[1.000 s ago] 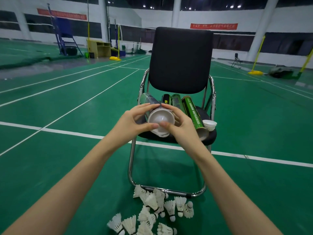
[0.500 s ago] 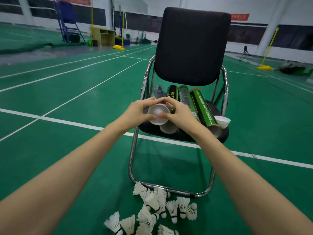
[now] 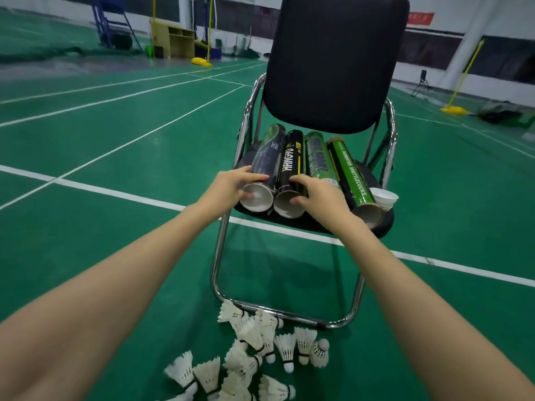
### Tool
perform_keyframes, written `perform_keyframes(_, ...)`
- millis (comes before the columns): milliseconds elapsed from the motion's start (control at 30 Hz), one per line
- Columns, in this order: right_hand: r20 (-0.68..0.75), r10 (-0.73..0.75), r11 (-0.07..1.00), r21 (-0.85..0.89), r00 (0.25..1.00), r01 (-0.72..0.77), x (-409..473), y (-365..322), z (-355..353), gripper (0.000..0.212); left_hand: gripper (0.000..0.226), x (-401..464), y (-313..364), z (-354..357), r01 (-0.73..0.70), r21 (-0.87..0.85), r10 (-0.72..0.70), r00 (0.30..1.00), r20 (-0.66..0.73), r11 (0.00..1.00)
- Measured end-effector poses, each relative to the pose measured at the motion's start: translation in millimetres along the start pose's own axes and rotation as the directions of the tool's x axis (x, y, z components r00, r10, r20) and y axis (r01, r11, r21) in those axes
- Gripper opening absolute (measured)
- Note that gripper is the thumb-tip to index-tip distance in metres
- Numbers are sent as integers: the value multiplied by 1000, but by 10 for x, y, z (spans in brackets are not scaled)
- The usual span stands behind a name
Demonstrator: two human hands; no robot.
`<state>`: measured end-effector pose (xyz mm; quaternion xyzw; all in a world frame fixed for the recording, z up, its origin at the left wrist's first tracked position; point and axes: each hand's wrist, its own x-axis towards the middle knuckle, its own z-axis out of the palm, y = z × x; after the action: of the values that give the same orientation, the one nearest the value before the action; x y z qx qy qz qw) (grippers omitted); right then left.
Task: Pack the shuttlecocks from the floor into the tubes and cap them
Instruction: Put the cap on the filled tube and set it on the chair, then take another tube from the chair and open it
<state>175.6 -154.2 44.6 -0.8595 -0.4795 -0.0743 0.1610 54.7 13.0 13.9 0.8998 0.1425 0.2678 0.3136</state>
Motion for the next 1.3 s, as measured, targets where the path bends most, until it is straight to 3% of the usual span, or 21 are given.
perform_keyframes(167, -26, 46, 982, 184, 999, -40, -12, 34, 0, 44, 58, -38, -1, 52, 72, 1, -72, 996, -52, 997)
perform_keyframes(433, -97, 38, 974, 226, 995, -15, -134, -96, -172, 37, 81, -268, 163, 167, 100, 50, -101, 995, 24, 994)
perform_keyframes(633, -219, 166, 851, 524, 961, -27, -432, -113, -403, 30, 100, -359, 433, 206, -94, 101, 97, 995, -28, 990)
perform_keyframes(800, -246, 310, 646, 763, 918, -14, -751, -223, -611, 29, 86, -450, 1023, 270, -196, -349, 166, 979, -114, 916)
perform_keyframes(867, -241, 353, 583, 813, 904, -11, -894, -228, -720, 28, 80, -511, 1184, 278, -233, -405, 187, 971, -151, 884)
perform_keyframes(1133, -319, 384, 453, 883, 866, 125, -1326, -371, -1315, 25, 78, -554, 1737, -14, -427, -255, 376, 899, -226, 868)
perform_keyframes(1300, -355, 322, 373, 900, 878, 227, -1482, -472, -1654, 22, 79, -608, 2069, -414, -543, -125, 513, 832, -210, 830)
